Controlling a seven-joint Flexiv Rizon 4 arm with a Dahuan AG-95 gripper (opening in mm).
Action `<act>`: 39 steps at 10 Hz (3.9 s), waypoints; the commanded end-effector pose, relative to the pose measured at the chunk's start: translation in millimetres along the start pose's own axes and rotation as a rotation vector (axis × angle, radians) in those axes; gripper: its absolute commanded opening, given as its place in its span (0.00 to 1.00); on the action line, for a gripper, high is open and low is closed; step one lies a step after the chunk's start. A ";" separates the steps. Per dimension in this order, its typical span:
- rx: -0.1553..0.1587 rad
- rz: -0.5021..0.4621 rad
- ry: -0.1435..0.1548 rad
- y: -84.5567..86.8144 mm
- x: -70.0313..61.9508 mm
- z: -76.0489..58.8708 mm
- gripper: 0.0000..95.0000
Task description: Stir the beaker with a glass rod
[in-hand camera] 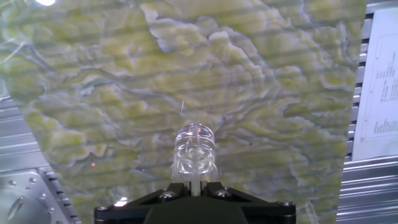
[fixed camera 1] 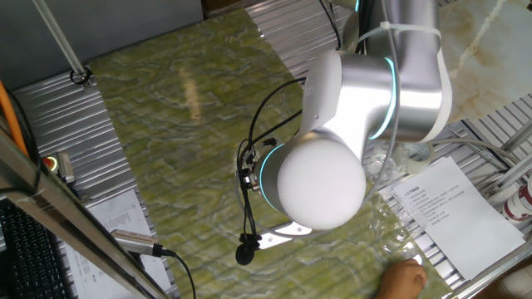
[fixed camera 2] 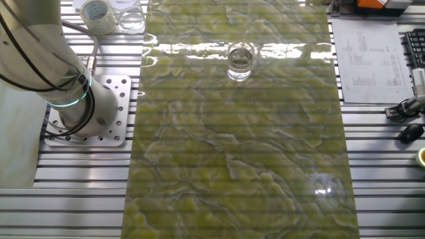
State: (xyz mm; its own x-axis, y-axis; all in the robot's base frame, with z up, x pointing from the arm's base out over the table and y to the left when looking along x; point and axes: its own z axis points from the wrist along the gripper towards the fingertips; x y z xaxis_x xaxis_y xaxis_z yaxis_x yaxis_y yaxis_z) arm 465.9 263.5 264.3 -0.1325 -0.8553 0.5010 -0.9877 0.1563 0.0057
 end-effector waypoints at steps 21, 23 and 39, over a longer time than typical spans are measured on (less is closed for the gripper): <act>-0.006 0.042 -0.207 -14.1 54.7 -13.2 0.00; -0.012 0.055 -0.232 -15.4 62.8 -14.2 0.00; -0.049 0.210 -0.417 -15.3 109.7 -7.4 0.00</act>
State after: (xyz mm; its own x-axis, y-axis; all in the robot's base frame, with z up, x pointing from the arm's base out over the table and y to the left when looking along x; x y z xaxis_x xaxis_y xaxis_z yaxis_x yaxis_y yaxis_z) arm 467.8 171.6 326.0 -0.3589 -0.9271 0.1078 -0.9329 0.3599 -0.0108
